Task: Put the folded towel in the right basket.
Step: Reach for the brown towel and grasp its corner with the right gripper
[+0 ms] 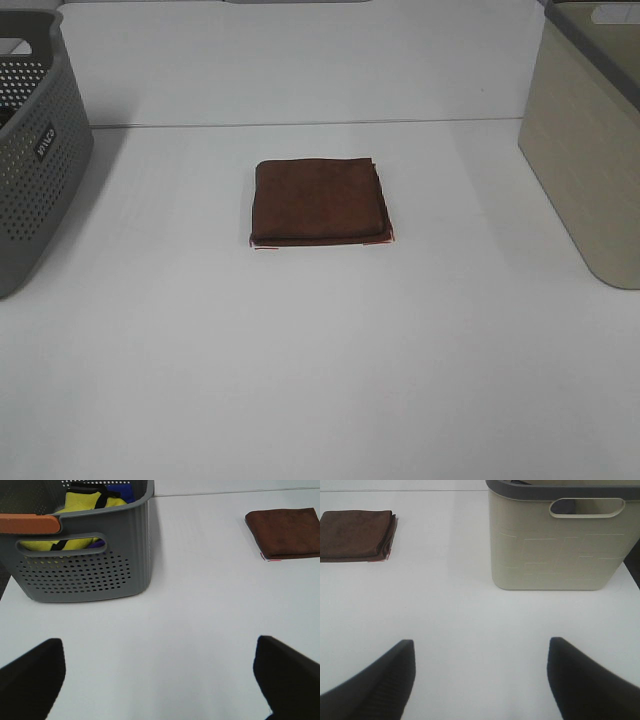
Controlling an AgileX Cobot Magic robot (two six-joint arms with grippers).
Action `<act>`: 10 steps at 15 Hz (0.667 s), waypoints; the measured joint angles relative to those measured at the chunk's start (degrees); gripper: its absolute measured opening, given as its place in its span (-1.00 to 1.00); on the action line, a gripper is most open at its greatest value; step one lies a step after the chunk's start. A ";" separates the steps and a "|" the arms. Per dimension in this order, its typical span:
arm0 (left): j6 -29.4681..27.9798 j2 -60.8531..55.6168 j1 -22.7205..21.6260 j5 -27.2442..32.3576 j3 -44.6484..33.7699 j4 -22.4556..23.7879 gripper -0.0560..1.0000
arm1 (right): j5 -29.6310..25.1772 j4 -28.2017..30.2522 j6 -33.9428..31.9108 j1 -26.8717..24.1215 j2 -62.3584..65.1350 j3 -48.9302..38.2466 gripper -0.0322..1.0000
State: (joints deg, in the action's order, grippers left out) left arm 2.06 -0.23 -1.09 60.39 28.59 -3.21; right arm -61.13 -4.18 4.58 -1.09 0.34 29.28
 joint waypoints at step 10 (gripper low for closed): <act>0.00 0.00 0.00 0.00 0.00 0.00 0.94 | 12.49 -2.81 0.00 0.00 -18.79 5.10 0.42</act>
State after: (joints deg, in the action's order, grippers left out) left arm 2.06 -0.23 -1.09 60.39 28.59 -3.21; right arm -48.64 -6.99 4.58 -1.09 -18.45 34.38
